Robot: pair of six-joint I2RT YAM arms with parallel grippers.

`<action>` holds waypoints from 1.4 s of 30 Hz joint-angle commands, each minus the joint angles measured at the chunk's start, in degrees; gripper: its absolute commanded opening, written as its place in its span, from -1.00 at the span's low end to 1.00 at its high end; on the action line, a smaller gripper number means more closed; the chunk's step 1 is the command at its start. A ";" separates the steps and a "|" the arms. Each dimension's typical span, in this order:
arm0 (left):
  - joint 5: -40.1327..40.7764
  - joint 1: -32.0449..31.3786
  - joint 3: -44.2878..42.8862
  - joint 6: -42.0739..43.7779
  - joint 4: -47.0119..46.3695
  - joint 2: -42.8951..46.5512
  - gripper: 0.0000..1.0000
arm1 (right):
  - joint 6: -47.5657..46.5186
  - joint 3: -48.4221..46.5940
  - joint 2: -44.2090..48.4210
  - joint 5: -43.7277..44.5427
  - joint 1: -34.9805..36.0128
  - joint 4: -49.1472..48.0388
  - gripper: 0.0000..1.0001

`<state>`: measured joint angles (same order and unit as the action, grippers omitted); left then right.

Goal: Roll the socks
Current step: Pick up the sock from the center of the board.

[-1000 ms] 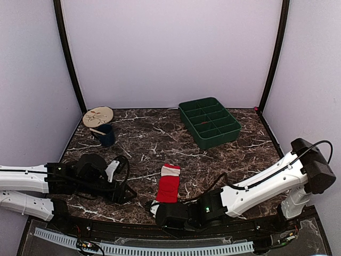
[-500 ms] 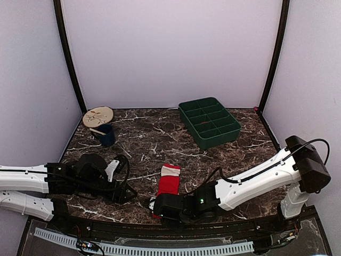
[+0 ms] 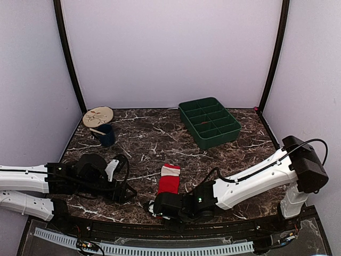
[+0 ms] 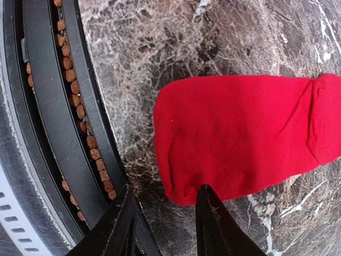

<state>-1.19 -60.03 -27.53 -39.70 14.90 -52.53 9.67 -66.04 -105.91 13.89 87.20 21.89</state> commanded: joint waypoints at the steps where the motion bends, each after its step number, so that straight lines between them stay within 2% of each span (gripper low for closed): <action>1: 0.88 -0.26 0.75 -0.03 -0.55 0.71 0.49 | -1.68 -0.40 -1.40 -0.97 -0.85 -0.75 -0.31; 22: 1.62 -0.26 0.42 0.16 -0.26 1.12 0.45 | -6.68 -0.40 -3.41 -5.60 -3.68 -2.07 -0.45; 36: 1.37 -0.26 0.72 0.95 -2.59 -0.61 0.45 | -7.29 -0.39 -4.35 -9.51 -6.14 -0.98 -1.00; 42: 1.72 -0.26 0.72 3.32 -3.49 -0.82 0.45 | -5.84 -0.40 -2.78 -15.87 -8.58 -1.07 -1.00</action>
<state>-0.27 -60.03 -26.94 -38.81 13.26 -53.25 2.50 -66.11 -108.88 3.31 80.66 19.68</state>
